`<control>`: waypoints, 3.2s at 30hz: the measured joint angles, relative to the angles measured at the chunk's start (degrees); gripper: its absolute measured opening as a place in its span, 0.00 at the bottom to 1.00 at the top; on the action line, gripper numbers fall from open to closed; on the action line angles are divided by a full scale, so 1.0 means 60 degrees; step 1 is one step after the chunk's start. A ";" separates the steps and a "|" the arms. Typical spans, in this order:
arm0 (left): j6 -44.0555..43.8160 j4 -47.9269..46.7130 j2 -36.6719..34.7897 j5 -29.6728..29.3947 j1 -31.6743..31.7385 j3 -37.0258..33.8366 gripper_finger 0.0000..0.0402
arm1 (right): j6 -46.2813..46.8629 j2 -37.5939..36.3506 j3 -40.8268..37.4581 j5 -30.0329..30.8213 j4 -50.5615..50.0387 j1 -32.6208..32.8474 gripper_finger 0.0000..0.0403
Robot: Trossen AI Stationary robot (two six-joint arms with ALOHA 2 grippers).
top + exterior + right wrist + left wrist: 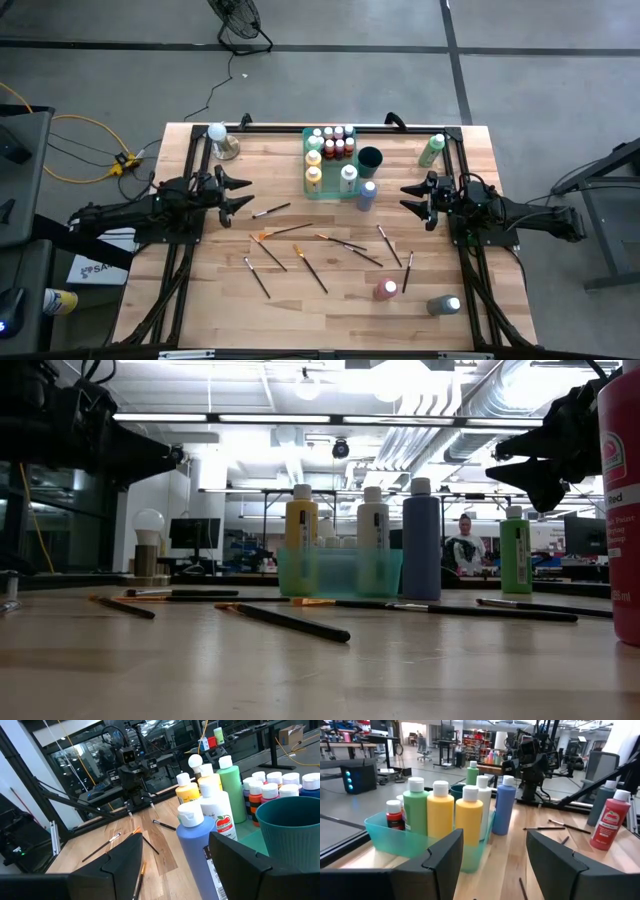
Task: Pick & Place Paint Supplies
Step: Put the light green paint bottle into the green bin
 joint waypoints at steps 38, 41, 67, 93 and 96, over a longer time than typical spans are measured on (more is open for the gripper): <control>-0.0073 -0.0026 0.0087 -0.0016 0.0000 -0.0055 0.53 | 0.0000 0.0000 -0.0002 -0.0002 0.0000 -0.0001 0.55; -0.0074 -0.0026 0.0087 -0.0016 0.0000 -0.0055 0.53 | 0.0000 0.0000 -0.0002 0.0039 0.0009 -0.0001 0.55; -0.0076 -0.0033 0.0091 -0.0020 0.0000 -0.0059 0.53 | 0.4226 0.2629 0.3661 0.0894 -0.2973 -0.0213 0.55; -0.0076 -0.0037 0.0091 -0.0020 0.0000 -0.0059 0.53 | 0.4891 0.8874 1.0225 0.2809 -0.9873 -0.5906 0.55; -0.0076 -0.0037 0.0091 -0.0020 0.0000 -0.0059 0.53 | 0.4771 0.9523 1.0556 0.2464 -1.0356 -0.6397 0.55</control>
